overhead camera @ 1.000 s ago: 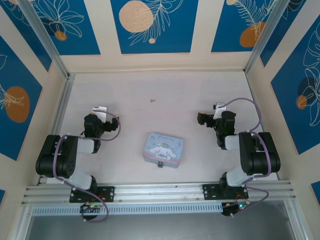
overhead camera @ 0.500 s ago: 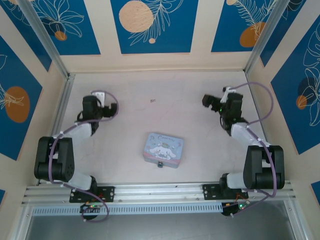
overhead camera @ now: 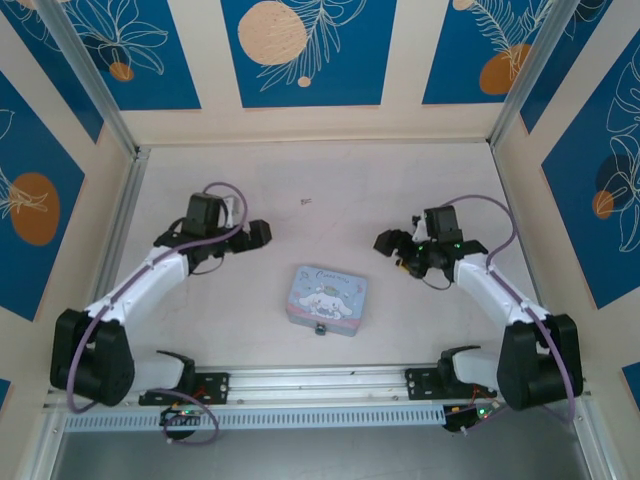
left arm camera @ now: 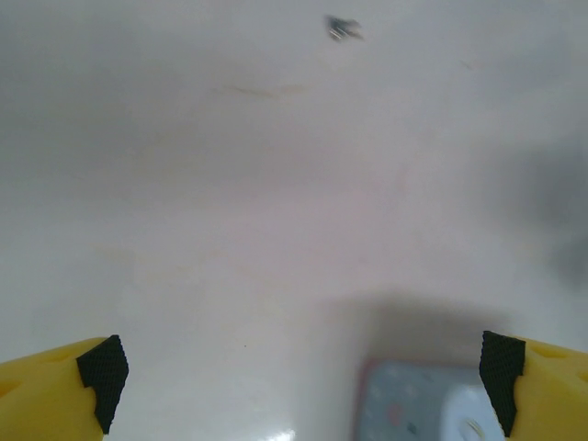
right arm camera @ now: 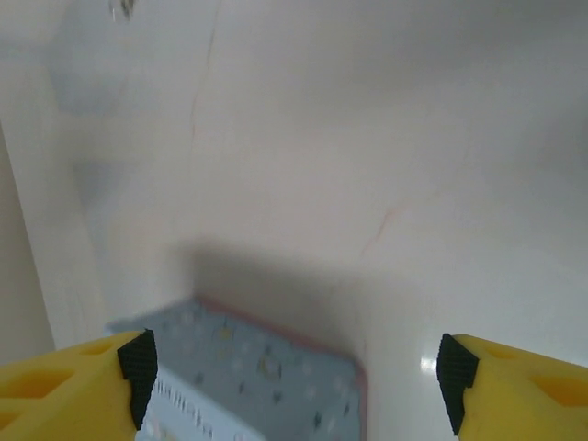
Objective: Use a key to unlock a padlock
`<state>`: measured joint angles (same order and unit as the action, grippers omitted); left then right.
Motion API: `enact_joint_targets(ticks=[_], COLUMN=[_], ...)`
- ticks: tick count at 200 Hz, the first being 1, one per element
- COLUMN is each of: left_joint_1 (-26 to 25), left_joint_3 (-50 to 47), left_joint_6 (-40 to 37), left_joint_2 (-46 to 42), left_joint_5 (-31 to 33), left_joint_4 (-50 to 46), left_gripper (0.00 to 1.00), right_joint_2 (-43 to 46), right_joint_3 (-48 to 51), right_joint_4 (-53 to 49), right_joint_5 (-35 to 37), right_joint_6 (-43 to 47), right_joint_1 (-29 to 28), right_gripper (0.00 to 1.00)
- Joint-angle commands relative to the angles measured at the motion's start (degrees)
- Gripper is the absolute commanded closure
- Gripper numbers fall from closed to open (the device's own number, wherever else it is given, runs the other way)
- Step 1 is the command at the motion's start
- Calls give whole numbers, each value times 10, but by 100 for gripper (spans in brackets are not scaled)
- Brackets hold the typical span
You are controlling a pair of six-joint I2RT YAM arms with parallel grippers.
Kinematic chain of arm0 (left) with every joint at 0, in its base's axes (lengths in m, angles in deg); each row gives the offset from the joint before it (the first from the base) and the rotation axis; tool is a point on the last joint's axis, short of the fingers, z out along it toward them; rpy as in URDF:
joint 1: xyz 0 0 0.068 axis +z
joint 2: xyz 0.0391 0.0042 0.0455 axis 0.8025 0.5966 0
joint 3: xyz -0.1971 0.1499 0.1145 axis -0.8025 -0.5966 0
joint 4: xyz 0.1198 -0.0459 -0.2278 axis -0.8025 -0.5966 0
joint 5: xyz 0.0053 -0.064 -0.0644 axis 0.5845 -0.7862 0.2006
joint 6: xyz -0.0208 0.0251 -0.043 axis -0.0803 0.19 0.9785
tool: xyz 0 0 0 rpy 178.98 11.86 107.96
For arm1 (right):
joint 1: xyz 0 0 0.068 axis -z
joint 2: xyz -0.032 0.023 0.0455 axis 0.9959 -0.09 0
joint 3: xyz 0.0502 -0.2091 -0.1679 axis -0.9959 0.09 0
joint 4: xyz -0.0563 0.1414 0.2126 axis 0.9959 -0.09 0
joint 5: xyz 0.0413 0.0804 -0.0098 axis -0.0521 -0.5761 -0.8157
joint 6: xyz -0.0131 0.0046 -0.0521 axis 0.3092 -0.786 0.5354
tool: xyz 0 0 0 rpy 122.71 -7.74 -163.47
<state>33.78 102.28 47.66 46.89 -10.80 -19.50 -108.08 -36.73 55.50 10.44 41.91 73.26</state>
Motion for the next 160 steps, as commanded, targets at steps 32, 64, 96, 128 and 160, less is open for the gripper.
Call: enact_joint_targets(ticks=[32,64,96,128,160], left_joint_1=[-104,-141,-176,-187,-191], left_joint_3=[-66,-71,-78,-99,-105], left_joint_6=[86,94,109,136,154], left_joint_2=[-41,-25,-4,16,34], left_joint_5=[-8,-10,-14,-27,-48], left_joint_4=[1,17,49,100,148], left_gripper=[0,0,0,0,0], right_joint_2=[72,91,88,52,11], right_joint_3=[57,69,77,71,49], right_joint_4=[-73,-80,-60,-25,-4], right_joint_5=[3,23,24,11,6], right_joint_6=[-82,-118,-149,-161,-161], right_joint_1=[-111,-173,-204,-215,-215], right_gripper=[23,26,30,33,44])
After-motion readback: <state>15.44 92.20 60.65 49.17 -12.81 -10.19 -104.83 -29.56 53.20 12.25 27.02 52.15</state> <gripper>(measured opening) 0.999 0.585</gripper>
